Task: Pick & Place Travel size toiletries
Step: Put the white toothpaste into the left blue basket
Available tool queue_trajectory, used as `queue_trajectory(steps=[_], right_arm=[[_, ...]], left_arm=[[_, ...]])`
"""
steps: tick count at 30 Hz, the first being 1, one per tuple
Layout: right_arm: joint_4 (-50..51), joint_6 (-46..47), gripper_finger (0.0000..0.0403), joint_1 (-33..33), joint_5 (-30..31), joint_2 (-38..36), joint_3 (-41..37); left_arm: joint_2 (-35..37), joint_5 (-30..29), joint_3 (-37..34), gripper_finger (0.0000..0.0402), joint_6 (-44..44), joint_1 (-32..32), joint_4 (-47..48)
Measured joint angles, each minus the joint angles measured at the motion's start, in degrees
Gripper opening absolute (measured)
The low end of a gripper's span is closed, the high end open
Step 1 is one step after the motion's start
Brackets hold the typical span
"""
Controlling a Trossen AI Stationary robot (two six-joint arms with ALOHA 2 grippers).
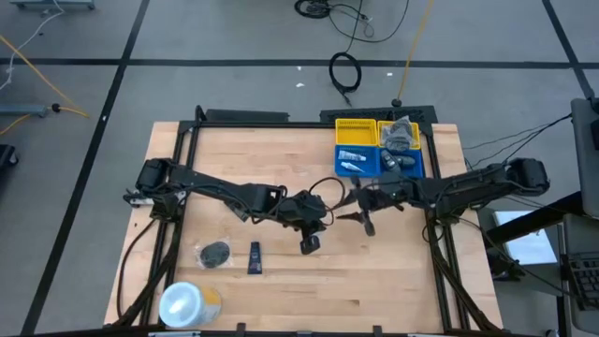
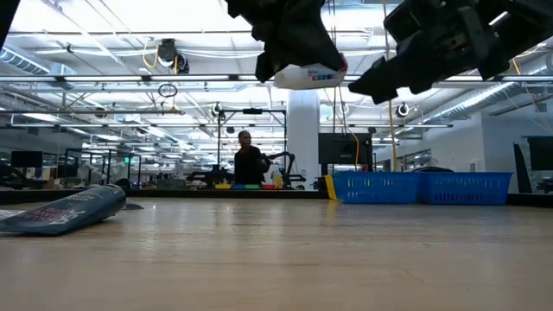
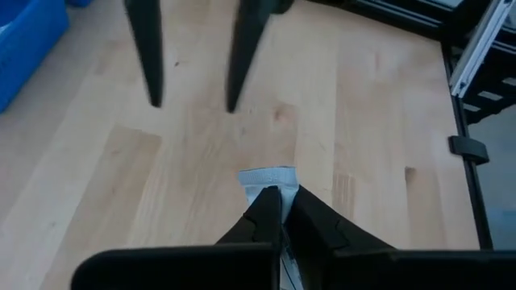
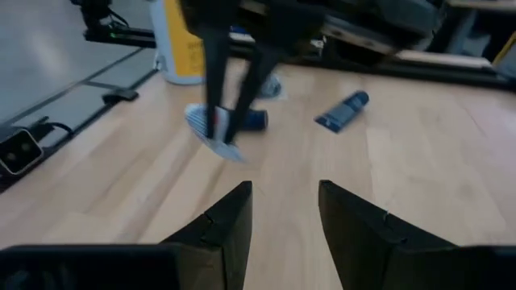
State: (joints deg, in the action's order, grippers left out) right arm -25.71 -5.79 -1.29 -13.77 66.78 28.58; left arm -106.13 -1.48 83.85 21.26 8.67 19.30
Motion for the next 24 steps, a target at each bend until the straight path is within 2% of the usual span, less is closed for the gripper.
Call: queue_trajectory(steps=[6, 13, 18, 24], right_arm=[[-2.6, -1.3, 0.0134, 2.8, 0.1, 0.0, 0.0], [-4.9, -2.7, 0.0134, 5.4, 0.2, 0.0, 0.0], [-6.3, -3.9, 0.0134, 6.7, 0.3, 0.0, 0.0], [-7.2, -3.9, 0.0130, 6.7, 0.5, 0.2, 0.0]], left_arm=[[0.0, 0.0, 0.0, 0.0003, -1.8, -0.6, -2.6], [0.1, 2.0, 0.0, 0.0015, -2.1, -1.4, -5.2], [0.1, 2.1, 0.0, 0.0003, -3.4, -1.6, -6.3], [0.1, 2.1, 0.0, 0.0017, -3.1, -1.5, -6.7]])
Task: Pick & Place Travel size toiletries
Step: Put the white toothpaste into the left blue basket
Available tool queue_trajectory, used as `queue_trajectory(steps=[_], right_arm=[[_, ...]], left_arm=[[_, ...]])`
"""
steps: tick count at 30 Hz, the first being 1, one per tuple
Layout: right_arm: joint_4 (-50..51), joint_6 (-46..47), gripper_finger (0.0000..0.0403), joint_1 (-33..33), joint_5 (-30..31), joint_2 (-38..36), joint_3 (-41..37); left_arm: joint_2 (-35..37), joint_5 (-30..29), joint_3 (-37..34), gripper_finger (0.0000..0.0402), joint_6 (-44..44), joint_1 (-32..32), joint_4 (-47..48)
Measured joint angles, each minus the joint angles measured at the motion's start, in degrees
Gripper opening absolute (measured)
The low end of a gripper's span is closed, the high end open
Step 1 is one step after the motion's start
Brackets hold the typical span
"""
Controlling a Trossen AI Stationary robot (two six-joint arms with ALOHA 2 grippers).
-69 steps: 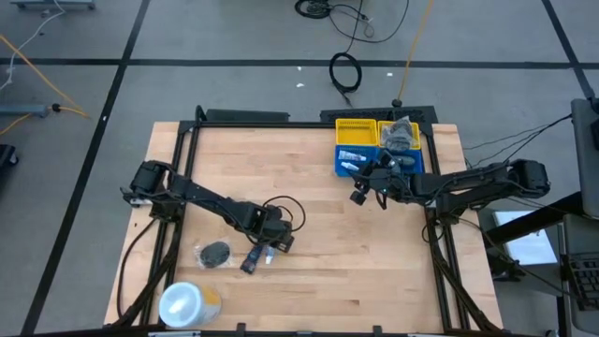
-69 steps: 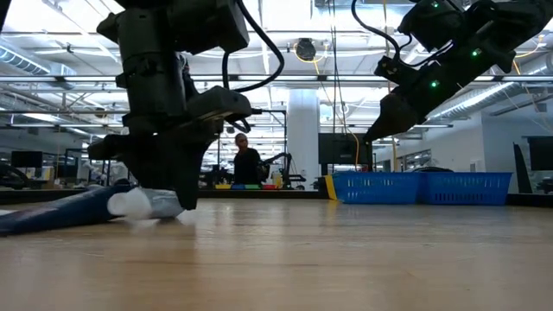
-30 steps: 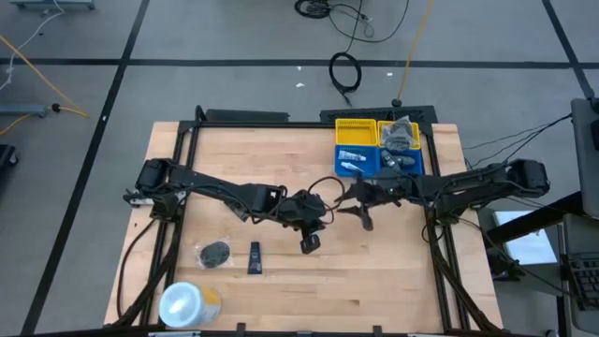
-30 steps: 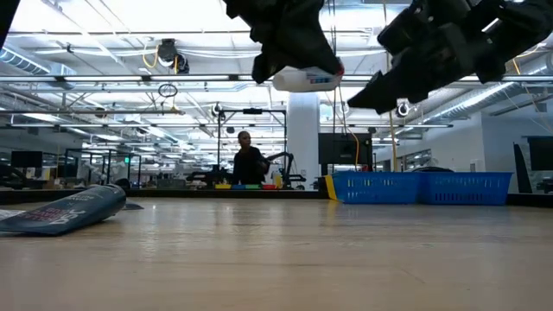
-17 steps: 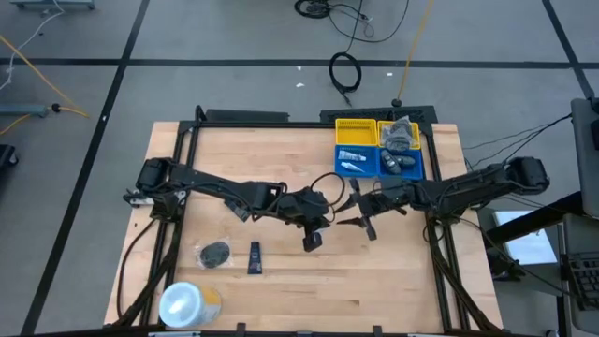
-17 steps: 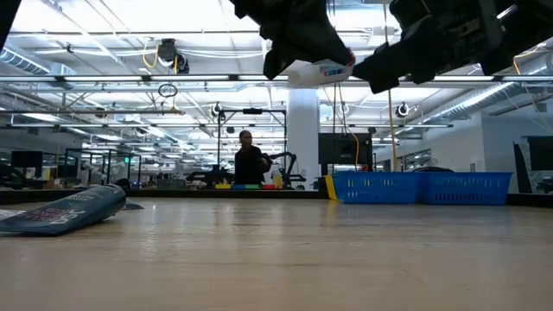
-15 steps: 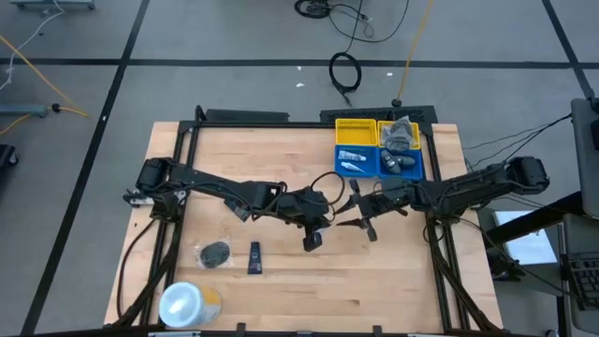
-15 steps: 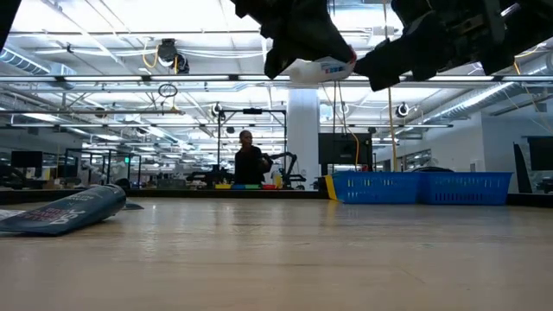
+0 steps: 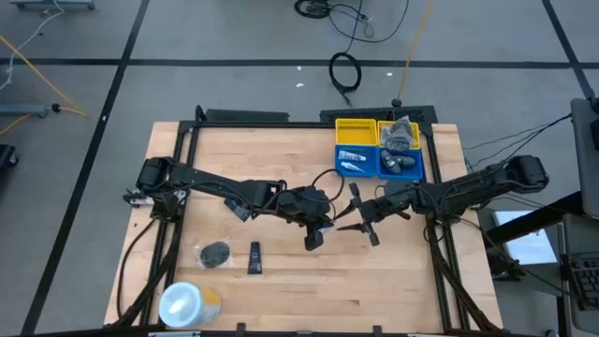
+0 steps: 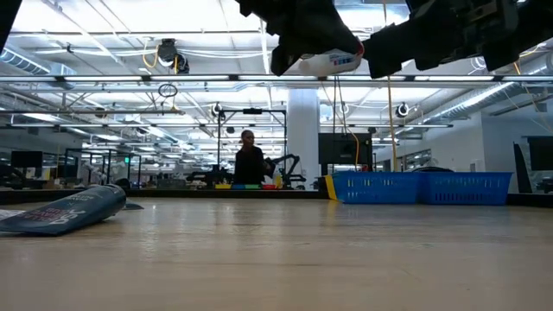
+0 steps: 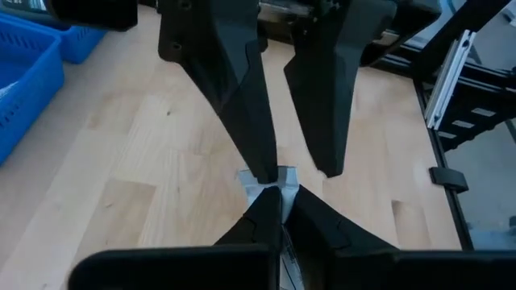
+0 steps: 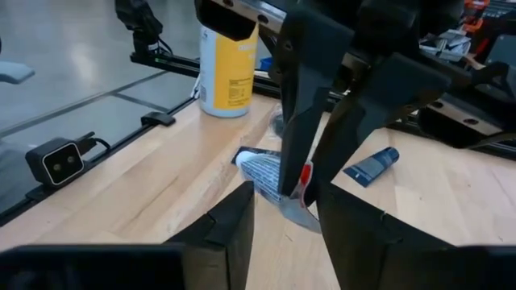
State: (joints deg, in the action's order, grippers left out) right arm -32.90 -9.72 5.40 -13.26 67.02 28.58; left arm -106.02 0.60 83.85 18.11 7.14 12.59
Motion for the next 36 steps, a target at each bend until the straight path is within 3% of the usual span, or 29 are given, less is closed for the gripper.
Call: queue_trajectory(steps=[7, 14, 31, 36], right_arm=[[-4.1, -0.9, 0.0089, 0.0, 0.1, 3.5, 0.0], [-4.4, -4.2, 0.0008, 0.0, 2.2, 5.0, 0.0], [-3.8, -4.5, 0.0000, 0.0, 2.9, 4.9, 0.0], [-3.7, -4.3, 0.0000, -0.1, 3.2, 4.9, 0.0]], left_arm=[[0.0, 0.4, 0.0, 0.0003, -0.8, 0.1, -1.3], [0.0, 0.4, -0.1, 0.0018, -0.4, 0.1, 0.1], [0.0, 1.3, 0.0, 0.0022, 0.0, -0.3, 2.1], [0.0, 2.2, 0.0, 0.0064, -1.2, -1.2, 2.6]])
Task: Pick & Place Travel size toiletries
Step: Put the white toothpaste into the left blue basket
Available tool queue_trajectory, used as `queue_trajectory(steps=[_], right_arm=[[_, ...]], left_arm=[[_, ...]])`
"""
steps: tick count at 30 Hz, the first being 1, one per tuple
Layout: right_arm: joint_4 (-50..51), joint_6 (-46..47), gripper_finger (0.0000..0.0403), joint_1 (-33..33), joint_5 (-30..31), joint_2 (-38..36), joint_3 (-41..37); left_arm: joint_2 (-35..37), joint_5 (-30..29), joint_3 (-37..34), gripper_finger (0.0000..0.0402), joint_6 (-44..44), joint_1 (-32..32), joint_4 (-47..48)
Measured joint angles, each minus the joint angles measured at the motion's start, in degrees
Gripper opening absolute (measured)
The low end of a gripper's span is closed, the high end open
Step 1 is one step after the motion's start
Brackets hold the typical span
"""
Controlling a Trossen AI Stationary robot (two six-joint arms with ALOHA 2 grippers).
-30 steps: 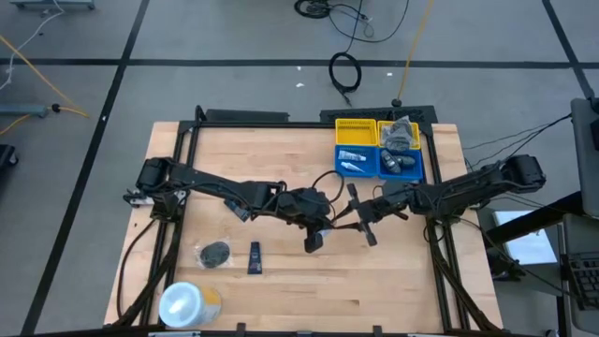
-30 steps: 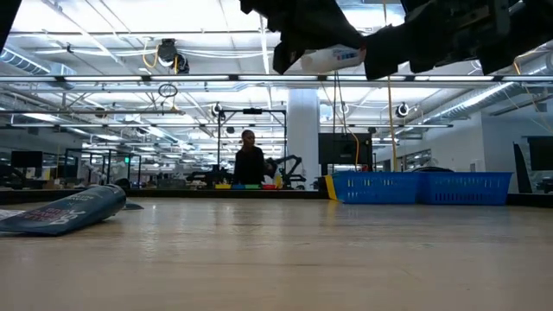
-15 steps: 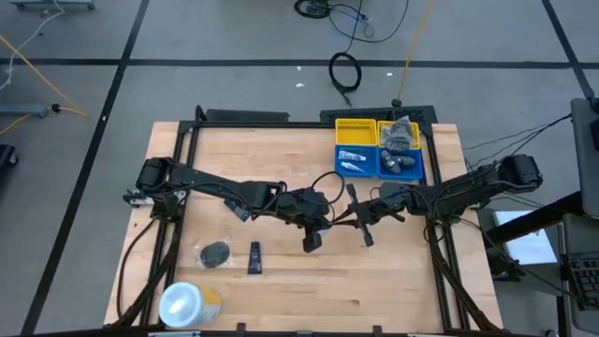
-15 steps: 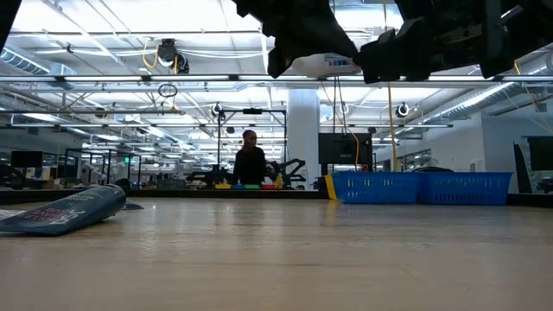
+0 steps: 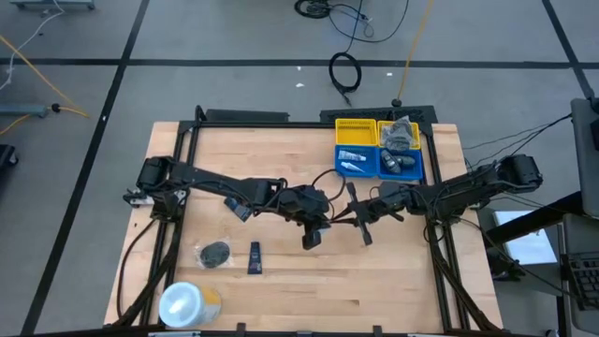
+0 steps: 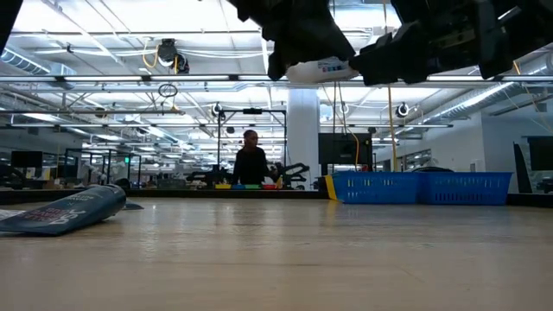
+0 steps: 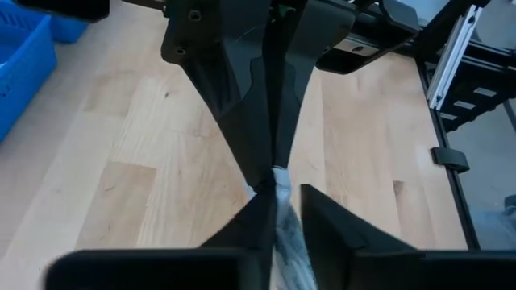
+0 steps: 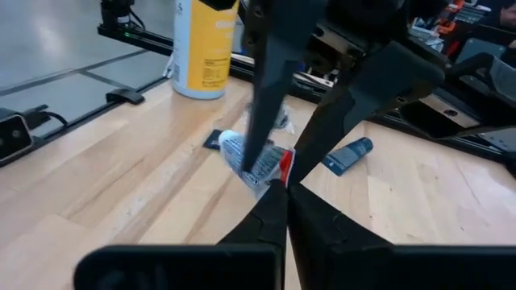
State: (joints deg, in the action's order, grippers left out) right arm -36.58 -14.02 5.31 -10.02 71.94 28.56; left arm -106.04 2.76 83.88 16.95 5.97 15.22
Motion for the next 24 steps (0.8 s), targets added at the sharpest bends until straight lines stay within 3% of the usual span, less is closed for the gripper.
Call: queue_trajectory(steps=[7, 12, 16, 24], right_arm=[[1.1, 0.0, 0.0000, 0.0, 2.6, 0.0, 0.0], [3.5, 0.1, 0.0000, -0.2, 4.2, -0.8, 0.0], [7.0, 0.8, 0.0000, -0.5, 6.2, -3.1, 0.0], [19.2, 3.2, 0.0000, -0.5, 24.0, -9.3, 0.1]], left_arm=[[0.0, 1.9, 0.1, 0.0163, -0.3, -1.9, 1.5], [0.2, 5.8, 0.1, 0.0209, -0.3, -3.7, 7.1], [1.6, 3.5, 0.1, 0.0224, 0.1, -5.2, 12.9], [4.8, -0.3, 0.1, 0.0215, 2.0, -4.5, 21.4]])
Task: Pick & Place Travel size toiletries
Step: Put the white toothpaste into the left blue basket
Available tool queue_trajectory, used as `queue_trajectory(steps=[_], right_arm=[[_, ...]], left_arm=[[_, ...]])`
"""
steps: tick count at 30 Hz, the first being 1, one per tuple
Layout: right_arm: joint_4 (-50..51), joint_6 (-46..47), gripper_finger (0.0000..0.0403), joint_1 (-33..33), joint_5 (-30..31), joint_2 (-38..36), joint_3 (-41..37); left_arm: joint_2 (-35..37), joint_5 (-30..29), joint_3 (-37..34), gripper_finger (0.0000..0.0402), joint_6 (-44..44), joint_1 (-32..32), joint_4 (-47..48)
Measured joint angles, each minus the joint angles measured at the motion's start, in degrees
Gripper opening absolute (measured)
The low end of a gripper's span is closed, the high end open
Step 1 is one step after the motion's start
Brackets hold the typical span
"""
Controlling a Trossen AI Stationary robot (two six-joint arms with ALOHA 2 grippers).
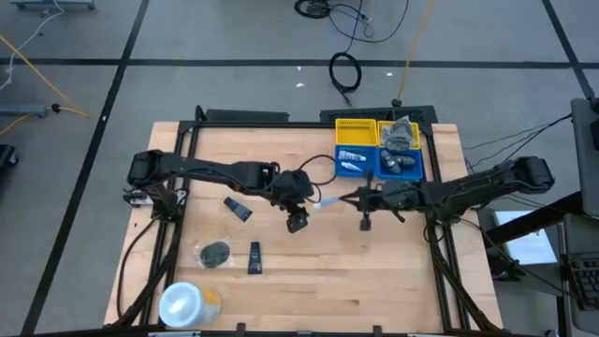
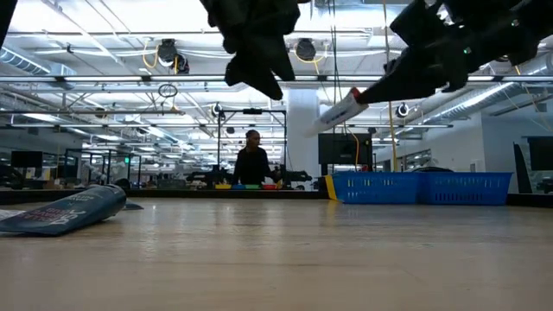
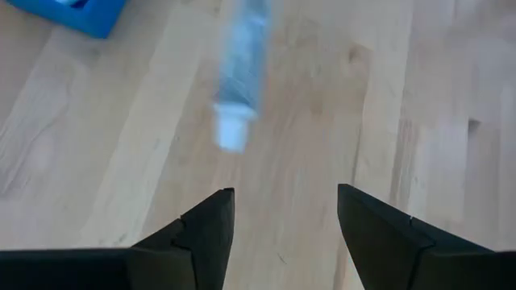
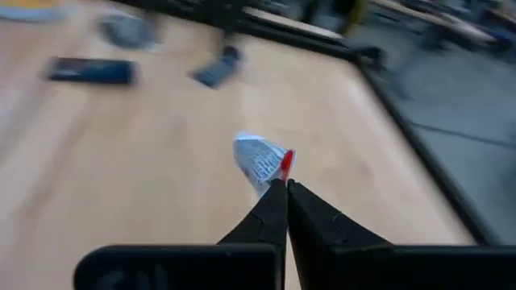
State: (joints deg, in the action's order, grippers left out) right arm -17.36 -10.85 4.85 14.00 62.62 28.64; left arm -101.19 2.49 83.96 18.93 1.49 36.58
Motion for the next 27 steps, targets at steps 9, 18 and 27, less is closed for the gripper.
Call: queue_trajectory(steps=[9, 18, 27], right_arm=[[7.2, 6.3, 0.0000, -2.1, 17.5, -4.8, 0.0], [17.5, 13.9, 0.0000, -12.5, 17.6, -6.9, 0.0], [22.4, 15.9, 0.0000, -24.4, 7.5, -6.9, 0.0]], left_arm=[[0.9, -4.9, 0.0, 0.0196, 0.3, 5.8, 4.3], [0.9, -9.7, 0.0, 0.0197, 1.2, 10.6, 4.6], [0.9, -12.1, -0.1, 0.0200, 2.2, 12.9, 4.3]])
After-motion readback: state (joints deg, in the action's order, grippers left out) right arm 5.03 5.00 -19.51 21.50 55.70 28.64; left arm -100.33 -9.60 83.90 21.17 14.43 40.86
